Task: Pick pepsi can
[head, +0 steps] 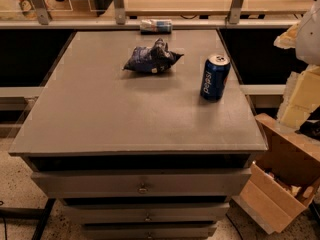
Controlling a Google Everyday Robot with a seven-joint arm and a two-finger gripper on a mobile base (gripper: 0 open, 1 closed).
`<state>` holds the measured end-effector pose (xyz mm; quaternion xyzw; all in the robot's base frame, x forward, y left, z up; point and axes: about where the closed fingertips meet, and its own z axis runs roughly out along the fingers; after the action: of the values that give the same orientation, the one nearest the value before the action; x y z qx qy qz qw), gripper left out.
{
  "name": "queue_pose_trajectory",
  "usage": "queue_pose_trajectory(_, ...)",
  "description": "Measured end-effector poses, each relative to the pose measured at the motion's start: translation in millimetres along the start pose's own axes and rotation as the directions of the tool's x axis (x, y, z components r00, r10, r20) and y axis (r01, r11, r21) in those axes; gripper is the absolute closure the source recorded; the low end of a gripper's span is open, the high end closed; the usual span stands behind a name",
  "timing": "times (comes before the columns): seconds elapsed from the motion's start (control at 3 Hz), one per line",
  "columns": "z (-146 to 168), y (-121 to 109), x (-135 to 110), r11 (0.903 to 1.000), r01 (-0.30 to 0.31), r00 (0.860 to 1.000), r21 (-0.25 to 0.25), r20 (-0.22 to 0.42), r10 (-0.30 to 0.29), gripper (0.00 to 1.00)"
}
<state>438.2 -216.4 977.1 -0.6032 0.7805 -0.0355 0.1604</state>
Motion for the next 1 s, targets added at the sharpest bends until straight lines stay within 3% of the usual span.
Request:
queue_pose_trajectory(0.33, 0, 0, 0, 1.0, 0.0, 1.0, 0.0, 0.0, 0.0, 0.0)
queue_pose_trajectory(0.67, 6, -8, 6, 0.9988, -0.045, 0.995, 0.021, 0.092, 0.043, 0.0)
queue_pose_trajectory(1.0, 37, -33, 24, 0.9883, -0.151, 0.958, 0.023, 0.251, 0.14, 0.0)
